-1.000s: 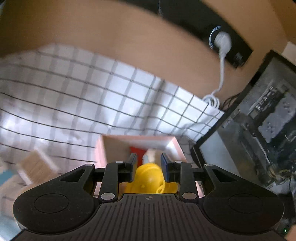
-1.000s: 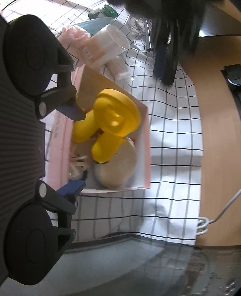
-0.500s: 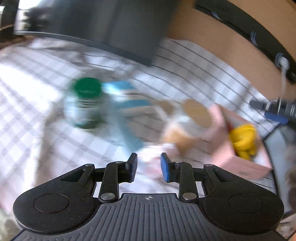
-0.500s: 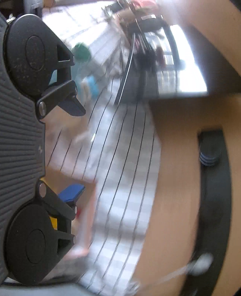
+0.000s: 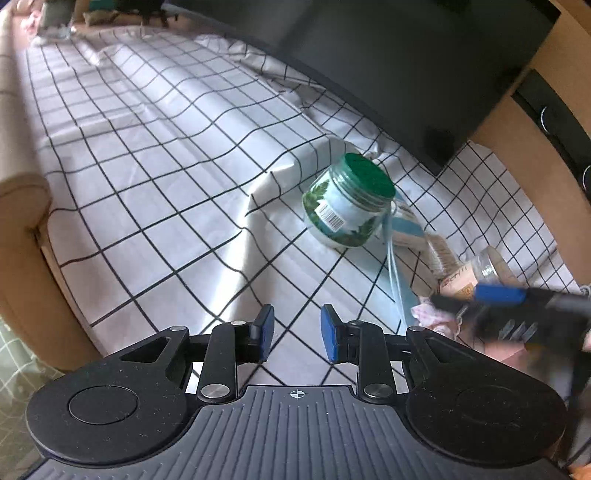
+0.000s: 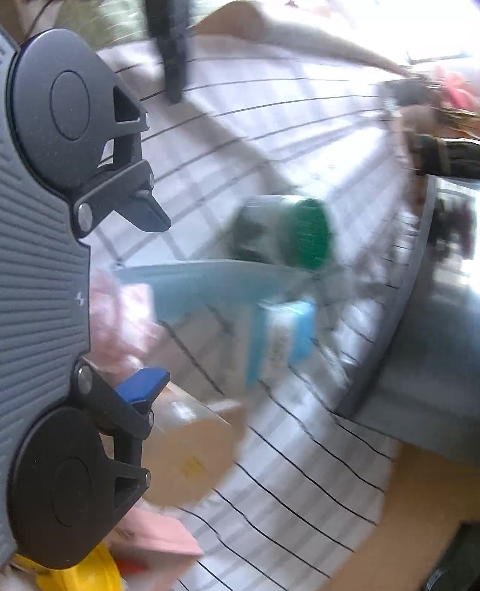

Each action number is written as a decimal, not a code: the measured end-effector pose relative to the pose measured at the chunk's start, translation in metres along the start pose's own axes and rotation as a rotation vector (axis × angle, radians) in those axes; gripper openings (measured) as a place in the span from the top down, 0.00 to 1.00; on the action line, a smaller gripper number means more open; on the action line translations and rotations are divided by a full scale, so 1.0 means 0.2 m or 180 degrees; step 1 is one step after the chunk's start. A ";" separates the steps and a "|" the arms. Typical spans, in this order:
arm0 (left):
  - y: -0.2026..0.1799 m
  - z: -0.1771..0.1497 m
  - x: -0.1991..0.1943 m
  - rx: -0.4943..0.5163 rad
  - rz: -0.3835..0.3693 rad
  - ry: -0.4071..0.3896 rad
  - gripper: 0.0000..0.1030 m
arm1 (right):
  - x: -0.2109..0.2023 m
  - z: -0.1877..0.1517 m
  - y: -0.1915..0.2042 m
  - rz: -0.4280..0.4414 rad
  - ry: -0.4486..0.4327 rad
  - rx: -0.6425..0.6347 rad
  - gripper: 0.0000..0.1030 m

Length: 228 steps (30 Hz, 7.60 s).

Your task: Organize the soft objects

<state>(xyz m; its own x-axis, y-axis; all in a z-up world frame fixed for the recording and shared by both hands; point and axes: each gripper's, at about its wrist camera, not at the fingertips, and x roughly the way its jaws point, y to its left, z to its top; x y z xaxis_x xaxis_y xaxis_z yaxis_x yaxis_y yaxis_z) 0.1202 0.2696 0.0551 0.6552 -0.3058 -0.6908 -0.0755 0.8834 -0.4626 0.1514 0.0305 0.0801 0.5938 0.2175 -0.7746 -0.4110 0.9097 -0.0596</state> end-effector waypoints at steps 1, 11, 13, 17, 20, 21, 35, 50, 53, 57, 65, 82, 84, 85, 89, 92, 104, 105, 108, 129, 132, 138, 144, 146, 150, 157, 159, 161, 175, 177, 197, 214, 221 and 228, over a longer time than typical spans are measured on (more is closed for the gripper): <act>0.02 0.00 0.00 -0.0007 -0.0030 0.0009 0.71 | 0.03 -0.02 0.02 -0.0024 0.0054 -0.0011 0.21; 0.00 0.06 0.11 0.0076 -0.0249 0.0122 0.71 | 0.16 -0.11 0.08 0.0384 0.0263 0.0377 0.21; -0.01 0.08 0.13 0.0095 -0.0249 0.0129 0.71 | 0.11 -0.11 0.12 0.0616 0.0187 0.0301 0.21; -0.07 0.10 0.19 0.0126 -0.0218 0.0170 0.71 | -0.01 -0.13 0.11 0.0477 0.0055 0.0148 0.21; -0.15 0.12 0.24 0.0166 -0.0246 0.0222 0.71 | -0.12 -0.13 0.01 0.0320 -0.0012 0.0218 0.21; -0.19 0.13 0.25 0.0194 -0.0274 0.0239 0.71 | -0.18 -0.10 -0.03 0.0353 -0.0056 0.0244 0.21; -0.32 0.40 0.08 0.0606 -0.0004 0.0058 0.71 | -0.37 0.55 -0.27 0.0513 -0.0179 -0.0099 0.21; -0.22 0.22 0.36 -0.0085 -0.0298 0.0361 0.71 | 0.06 -0.02 -0.05 0.0776 0.0413 -0.0307 0.80; -0.27 0.24 0.44 -0.0135 -0.0362 0.0337 0.71 | 0.01 -0.05 -0.09 0.0697 0.0331 -0.0233 0.80; -0.33 0.26 0.53 -0.0017 -0.0366 0.0394 0.71 | -0.08 -0.10 -0.15 0.0462 0.0139 -0.0208 0.80; -0.48 0.21 0.69 0.0501 0.0006 0.0538 0.71 | -0.01 -0.16 -0.26 0.0393 0.0338 0.0020 0.80; -0.60 0.09 0.70 0.1139 0.0139 0.0432 0.72 | 0.05 -0.34 -0.28 0.0637 0.0469 0.0596 0.03; -0.62 0.07 0.70 0.1301 0.0170 0.0411 0.78 | 0.04 -0.36 -0.29 0.0661 0.0427 0.0711 0.00; -0.62 0.06 0.69 0.1368 0.0201 0.0417 0.83 | 0.03 -0.37 -0.30 0.0663 0.0398 0.0786 0.00; -0.58 0.08 0.66 0.1296 0.0172 0.0515 0.89 | 0.00 -0.40 -0.33 0.0675 0.0333 0.1010 0.00; -0.55 0.06 0.62 0.1417 0.0241 0.0508 0.90 | 0.00 -0.41 -0.29 0.0606 0.0354 0.0934 0.00; -0.48 0.05 0.58 0.1389 0.0098 0.0467 0.90 | -0.10 -0.41 -0.20 0.0224 -0.0017 0.0513 0.03; -0.48 0.05 0.57 0.1356 0.0079 0.0467 0.90 | -0.11 -0.40 -0.19 0.0191 -0.0081 0.0478 0.04; -0.45 0.05 0.57 0.1284 0.0017 0.0469 0.90 | -0.11 -0.36 -0.17 0.0170 -0.0174 0.0349 0.07; -0.42 0.08 0.57 0.0975 -0.0071 0.0604 0.89 | 0.02 -0.22 -0.14 0.0259 0.0043 0.0131 0.74; -0.41 0.07 0.55 0.0961 -0.0068 0.0558 0.89 | -0.01 -0.21 -0.16 0.0259 0.0015 0.0147 0.76; -0.44 0.07 0.56 0.1000 -0.0082 0.0572 0.90 | -0.02 -0.17 -0.18 0.0244 0.0009 0.0208 0.79; -0.55 0.13 0.47 0.1175 -0.0302 0.0447 0.91 | -0.16 -0.09 -0.20 0.0258 -0.0165 0.0279 0.80; -0.61 0.20 0.42 0.1220 -0.0373 0.0364 0.91 | -0.26 -0.02 -0.24 0.0316 -0.0276 0.0376 0.80; -0.72 0.40 0.27 0.1295 -0.0483 0.0079 0.92 | -0.48 0.16 -0.34 0.0343 -0.0577 0.0545 0.80; -0.98 0.66 0.00 0.1613 -0.0737 -0.0432 0.92 | -0.91 0.29 -0.52 0.0096 -0.1205 0.0689 0.80; -1.04 0.67 -0.04 0.1710 -0.0756 -0.0525 0.92 | -1.00 0.27 -0.58 0.0023 -0.1320 0.0751 0.80; -1.09 0.66 -0.06 0.1782 -0.0759 -0.0576 0.91 | -1.07 0.24 -0.64 -0.0052 -0.1381 0.0839 0.80; -0.75 0.26 0.37 0.1604 -0.0447 0.0371 0.90 | -0.60 -0.11 -0.50 0.0358 -0.0507 0.0990 0.80; -0.73 0.22 0.39 0.1699 -0.0385 0.0395 0.89 | -0.46 -0.16 -0.45 0.0502 -0.0297 0.1030 0.80; -0.77 -0.08 0.65 0.2638 -0.0068 0.0837 0.67 | -0.22 -0.46 -0.42 0.0223 -0.0060 0.0776 0.38; -0.80 0.04 0.78 0.2493 0.0006 0.0806 0.42 | -0.13 -0.54 -0.47 0.0531 0.0221 0.1147 0.32; -0.80 0.03 0.78 0.2458 0.0012 0.0790 0.39 | -0.13 -0.56 -0.49 0.0514 0.0215 0.1258 0.31; -0.78 -0.02 0.70 0.2363 -0.0066 0.0671 0.86 | -0.25 -0.48 -0.47 -0.0128 -0.0241 0.0958 0.29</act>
<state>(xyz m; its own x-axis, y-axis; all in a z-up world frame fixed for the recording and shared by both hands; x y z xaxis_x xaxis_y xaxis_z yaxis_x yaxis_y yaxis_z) 0.2203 0.0872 0.0276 0.4884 -0.3203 -0.8117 0.5081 0.8607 -0.0340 0.0929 -0.0993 0.0636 0.6599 0.1947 -0.7257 -0.1697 0.9795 0.1085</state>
